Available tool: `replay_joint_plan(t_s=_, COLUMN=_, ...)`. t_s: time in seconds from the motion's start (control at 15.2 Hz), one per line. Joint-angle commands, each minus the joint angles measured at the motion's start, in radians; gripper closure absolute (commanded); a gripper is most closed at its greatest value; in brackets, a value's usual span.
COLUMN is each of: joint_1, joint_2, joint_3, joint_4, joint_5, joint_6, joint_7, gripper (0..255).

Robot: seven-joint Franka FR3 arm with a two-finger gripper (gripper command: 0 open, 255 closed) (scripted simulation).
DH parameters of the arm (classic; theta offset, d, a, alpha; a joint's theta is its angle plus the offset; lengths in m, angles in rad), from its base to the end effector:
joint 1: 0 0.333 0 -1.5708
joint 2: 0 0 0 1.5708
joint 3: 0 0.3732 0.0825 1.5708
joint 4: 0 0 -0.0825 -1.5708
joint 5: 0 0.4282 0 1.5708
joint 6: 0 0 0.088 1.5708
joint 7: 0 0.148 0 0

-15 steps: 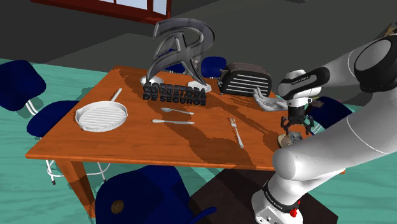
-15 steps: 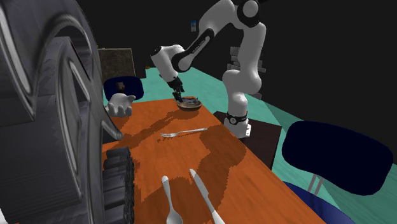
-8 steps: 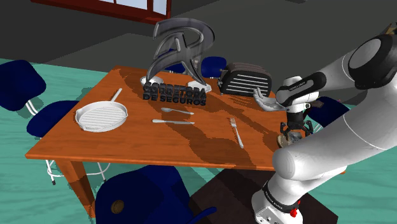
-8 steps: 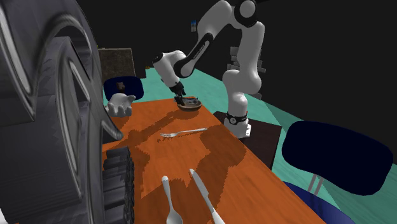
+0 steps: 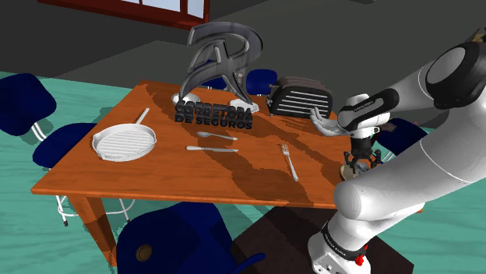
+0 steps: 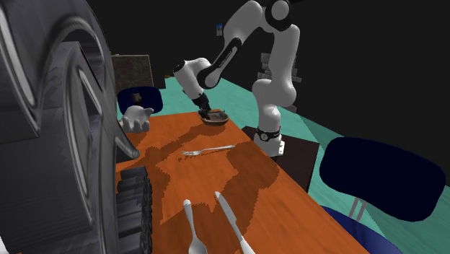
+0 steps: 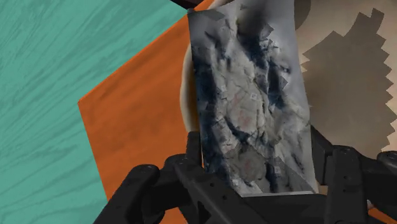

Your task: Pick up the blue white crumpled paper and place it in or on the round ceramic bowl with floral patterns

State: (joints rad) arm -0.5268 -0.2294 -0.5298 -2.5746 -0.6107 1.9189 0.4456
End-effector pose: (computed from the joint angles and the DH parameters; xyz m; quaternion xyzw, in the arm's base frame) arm 0.1453 -0.3681 0.2987 0.8116 -0.5095 -0.2555 0.1284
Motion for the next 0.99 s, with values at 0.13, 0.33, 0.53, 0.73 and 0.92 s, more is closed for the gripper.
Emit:
replay_joint_plan(t_s=0.13, joint_1=0.000, joint_2=0.000, joint_3=0.000, joint_4=0.000, joint_5=0.000, joint_6=0.000, joint_7=0.000, gripper=255)
replay_joint_plan(t_s=0.33, joint_1=0.001, joint_2=0.006, joint_3=-0.001, joint_4=0.004, joint_5=0.003, joint_6=0.002, joint_7=-0.001, gripper=255)
replay_joint_plan(t_s=0.53, joint_1=0.001, joint_2=0.000, joint_3=-0.001, joint_4=0.000, joint_5=0.000, joint_6=0.000, joint_7=0.000, gripper=255)
replay_joint_plan(t_s=0.73, joint_1=0.001, joint_2=-0.035, joint_3=0.008, joint_4=0.015, joint_5=0.001, joint_6=-0.049, joint_7=-0.010, gripper=255)
replay_joint_plan(t_s=0.92, joint_1=0.001, joint_2=-0.067, joint_3=0.018, joint_4=0.031, joint_5=0.004, joint_6=-0.096, joint_7=-0.021, gripper=255)
